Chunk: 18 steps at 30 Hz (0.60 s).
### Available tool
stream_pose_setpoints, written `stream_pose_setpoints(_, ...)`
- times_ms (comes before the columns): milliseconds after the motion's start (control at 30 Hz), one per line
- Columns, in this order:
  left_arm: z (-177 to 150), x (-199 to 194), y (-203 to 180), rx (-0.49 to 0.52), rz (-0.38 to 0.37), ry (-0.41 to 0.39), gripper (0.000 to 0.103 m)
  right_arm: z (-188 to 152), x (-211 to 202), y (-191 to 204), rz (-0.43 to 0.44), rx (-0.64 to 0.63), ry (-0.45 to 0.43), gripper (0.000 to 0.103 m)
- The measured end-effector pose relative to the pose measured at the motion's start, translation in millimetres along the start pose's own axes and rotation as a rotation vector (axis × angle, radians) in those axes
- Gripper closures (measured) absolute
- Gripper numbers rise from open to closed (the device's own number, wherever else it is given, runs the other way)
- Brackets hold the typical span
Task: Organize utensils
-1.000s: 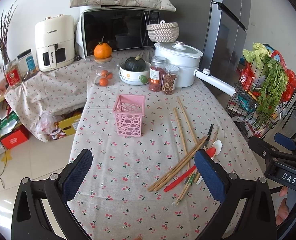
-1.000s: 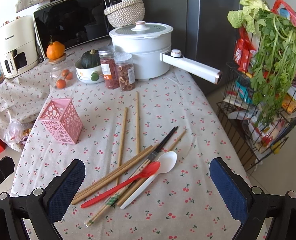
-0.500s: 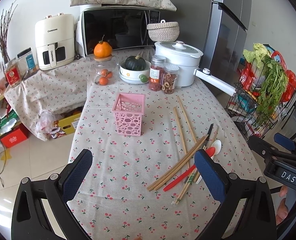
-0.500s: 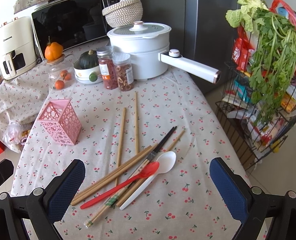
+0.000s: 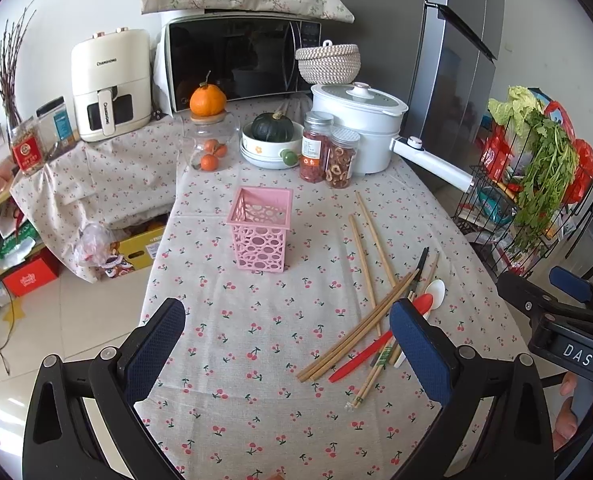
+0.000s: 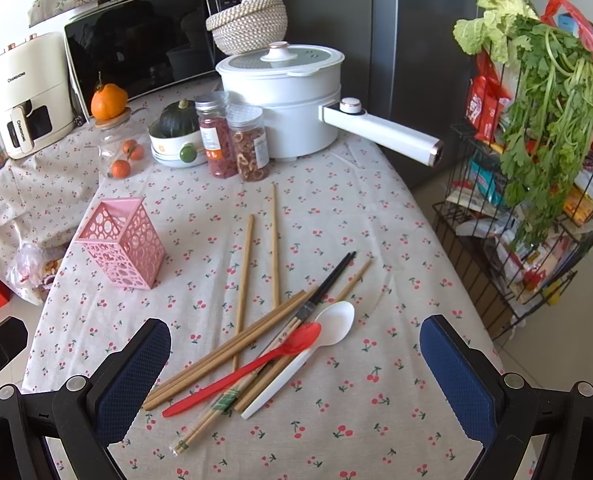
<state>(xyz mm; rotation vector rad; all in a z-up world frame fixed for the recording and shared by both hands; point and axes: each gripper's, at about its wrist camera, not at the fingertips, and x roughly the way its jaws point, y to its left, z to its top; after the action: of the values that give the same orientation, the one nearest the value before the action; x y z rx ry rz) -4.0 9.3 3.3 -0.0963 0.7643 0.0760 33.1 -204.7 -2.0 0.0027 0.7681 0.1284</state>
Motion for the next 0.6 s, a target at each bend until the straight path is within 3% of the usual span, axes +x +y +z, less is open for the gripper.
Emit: stream_pose_setpoints(600, -0.3, -3.4, 2.1, -0.002, 0.000, -0.010, 0.000, 0.1, 2.2, 3.1, 0.003, 0.000, 0.009, 0.001)
